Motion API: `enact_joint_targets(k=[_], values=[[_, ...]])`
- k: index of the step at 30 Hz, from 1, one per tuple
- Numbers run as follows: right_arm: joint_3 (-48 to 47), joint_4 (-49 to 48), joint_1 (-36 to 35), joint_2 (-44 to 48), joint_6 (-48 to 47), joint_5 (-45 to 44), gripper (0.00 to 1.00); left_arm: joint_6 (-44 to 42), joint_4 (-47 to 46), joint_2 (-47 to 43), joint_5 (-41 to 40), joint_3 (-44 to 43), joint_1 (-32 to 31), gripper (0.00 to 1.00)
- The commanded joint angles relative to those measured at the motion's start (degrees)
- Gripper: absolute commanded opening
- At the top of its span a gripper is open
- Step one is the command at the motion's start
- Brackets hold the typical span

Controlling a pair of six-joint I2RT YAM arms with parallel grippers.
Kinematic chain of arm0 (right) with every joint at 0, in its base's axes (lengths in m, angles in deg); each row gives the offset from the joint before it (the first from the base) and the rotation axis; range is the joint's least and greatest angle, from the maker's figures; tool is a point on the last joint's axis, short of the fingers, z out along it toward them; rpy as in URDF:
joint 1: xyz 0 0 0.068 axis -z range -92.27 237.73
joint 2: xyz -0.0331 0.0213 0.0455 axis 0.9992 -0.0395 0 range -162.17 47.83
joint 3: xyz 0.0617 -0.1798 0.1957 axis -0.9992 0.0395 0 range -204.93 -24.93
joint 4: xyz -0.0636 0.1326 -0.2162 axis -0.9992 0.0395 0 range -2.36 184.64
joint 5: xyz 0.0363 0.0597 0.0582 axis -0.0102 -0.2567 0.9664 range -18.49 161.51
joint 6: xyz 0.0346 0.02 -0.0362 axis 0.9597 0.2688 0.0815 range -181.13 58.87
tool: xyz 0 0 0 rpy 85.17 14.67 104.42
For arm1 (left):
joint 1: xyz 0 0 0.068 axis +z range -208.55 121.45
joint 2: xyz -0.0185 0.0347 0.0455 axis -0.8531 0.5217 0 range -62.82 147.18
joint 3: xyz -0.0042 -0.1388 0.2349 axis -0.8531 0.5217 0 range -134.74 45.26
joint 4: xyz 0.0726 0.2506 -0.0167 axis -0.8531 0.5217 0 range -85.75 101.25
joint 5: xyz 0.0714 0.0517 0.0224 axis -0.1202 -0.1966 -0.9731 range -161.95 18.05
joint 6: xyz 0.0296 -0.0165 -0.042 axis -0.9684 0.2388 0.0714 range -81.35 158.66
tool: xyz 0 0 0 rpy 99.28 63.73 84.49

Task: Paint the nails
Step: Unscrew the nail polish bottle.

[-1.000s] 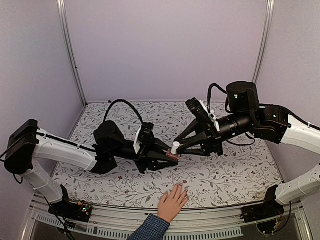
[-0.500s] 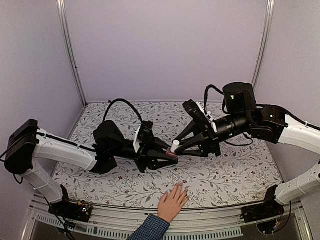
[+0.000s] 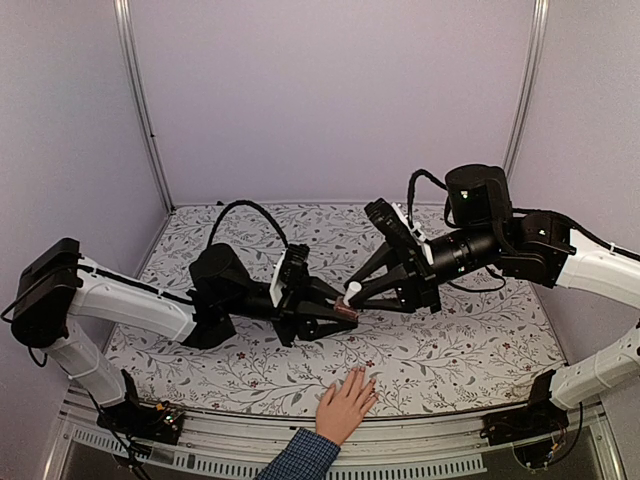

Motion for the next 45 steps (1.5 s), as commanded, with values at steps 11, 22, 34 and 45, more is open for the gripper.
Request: enact_joint_targets(k=[11,22,34,45], values=[[-2.4,-0.6,-0.2,0.7,-0.2,0.8,0.03,1.2,-3.5,0.8,-0.5,1.1,1.3,0.0],[-2.7,-0.1,-0.2,1.5,-0.8,-0.4,0.0,1.9,-4.5,1.5,-0.3,1.4,1.6,0.0],[-2.7,-0.1,-0.2,2.1,-1.2,-1.0,0.0,2.3,-5.0,2.2,-0.3,1.3,1.9,0.0],[-2.1,-0.9,-0.2,2.4,-1.0,-1.8,0.0,2.7,-5.4,2.7,-0.1,1.1,1.9,0.0]])
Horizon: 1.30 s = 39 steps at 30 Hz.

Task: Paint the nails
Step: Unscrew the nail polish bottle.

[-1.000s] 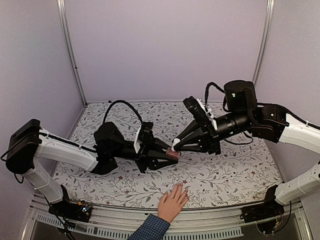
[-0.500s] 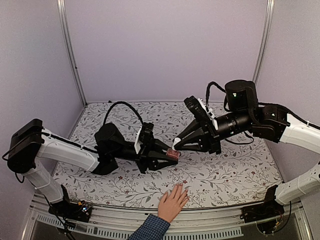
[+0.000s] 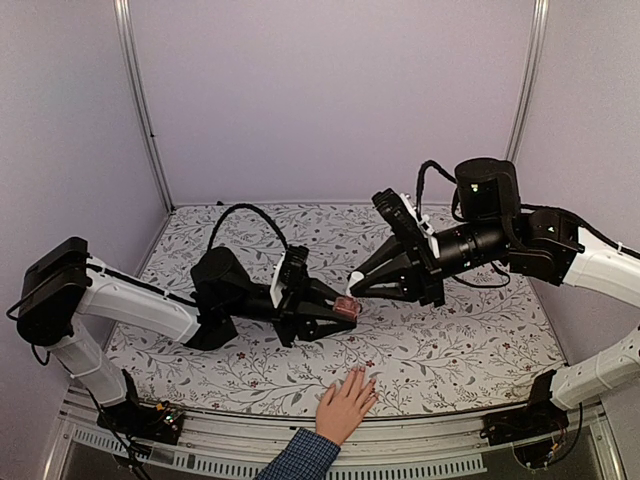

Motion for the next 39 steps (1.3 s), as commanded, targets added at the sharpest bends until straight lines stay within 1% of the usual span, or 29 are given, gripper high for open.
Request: enact_joint_targets(k=[1,16,39], values=[[-1.1,-1.0,-0.2,1.3,0.2,-0.1,0.0,1.0,-1.6,0.8,-0.3,0.1,1.1,0.0],[-1.2,0.0,-0.3,0.6,-0.6,-2.9,0.0,0.8,-1.4,0.5,-0.3,0.2,1.2,0.0],[-2.3,0.5,-0.3,1.5,-1.2,-3.7,0.0,0.9,-1.0,0.9,0.0,-0.5,1.2,0.0]])
